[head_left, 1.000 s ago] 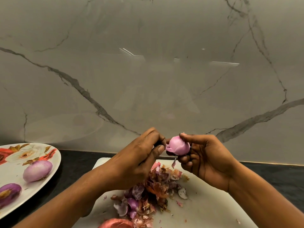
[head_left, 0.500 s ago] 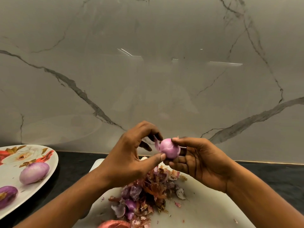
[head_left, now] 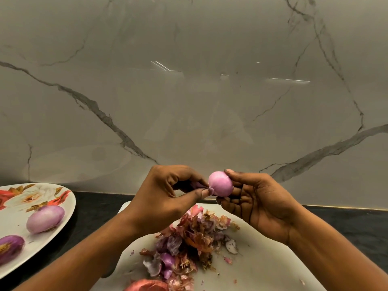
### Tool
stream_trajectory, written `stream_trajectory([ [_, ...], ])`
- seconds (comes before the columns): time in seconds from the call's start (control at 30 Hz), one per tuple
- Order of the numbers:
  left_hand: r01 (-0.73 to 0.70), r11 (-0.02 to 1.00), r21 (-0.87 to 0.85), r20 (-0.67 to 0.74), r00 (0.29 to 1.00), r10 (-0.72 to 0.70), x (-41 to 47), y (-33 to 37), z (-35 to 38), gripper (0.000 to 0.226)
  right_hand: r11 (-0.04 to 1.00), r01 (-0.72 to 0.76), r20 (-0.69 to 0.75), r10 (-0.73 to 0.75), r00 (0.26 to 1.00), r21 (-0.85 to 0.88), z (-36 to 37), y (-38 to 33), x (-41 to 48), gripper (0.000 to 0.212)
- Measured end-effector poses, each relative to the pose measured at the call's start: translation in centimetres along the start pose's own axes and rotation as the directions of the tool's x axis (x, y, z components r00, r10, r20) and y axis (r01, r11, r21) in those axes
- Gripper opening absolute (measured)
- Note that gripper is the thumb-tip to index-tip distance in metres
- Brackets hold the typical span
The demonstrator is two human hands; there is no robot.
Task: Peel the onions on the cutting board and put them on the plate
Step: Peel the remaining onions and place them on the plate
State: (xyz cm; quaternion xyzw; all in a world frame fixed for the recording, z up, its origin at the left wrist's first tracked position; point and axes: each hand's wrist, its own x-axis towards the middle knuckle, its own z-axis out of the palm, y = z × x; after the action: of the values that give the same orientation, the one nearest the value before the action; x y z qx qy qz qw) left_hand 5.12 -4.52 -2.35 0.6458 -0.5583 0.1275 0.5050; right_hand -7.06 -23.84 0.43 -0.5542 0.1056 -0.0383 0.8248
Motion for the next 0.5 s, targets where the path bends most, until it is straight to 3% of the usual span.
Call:
stream_trajectory([
  [0.2,0.081,0.995,-0.063,0.078,0.994,-0.076,-0.2,0.2,-0.2,0.011,0.993,0.106,-0.100,-0.101,0.990,0.046,-1.1,-1.1,0.4,0.049],
  [0.33,0.128,0.990,-0.054,0.109,0.987,-0.121,-0.3,0.5,0.0,0.028,0.998,0.057,-0.029,-0.057,0.998,0.011,-0.6,-0.9,-0.1,0.047],
  [0.5,0.058,0.998,0.033,-0.004,0.998,-0.058,-0.2,0.6,0.3,0.024,0.992,-0.022,0.037,0.027,0.999,-0.123,-0.3,-0.4,-0.2,0.041],
])
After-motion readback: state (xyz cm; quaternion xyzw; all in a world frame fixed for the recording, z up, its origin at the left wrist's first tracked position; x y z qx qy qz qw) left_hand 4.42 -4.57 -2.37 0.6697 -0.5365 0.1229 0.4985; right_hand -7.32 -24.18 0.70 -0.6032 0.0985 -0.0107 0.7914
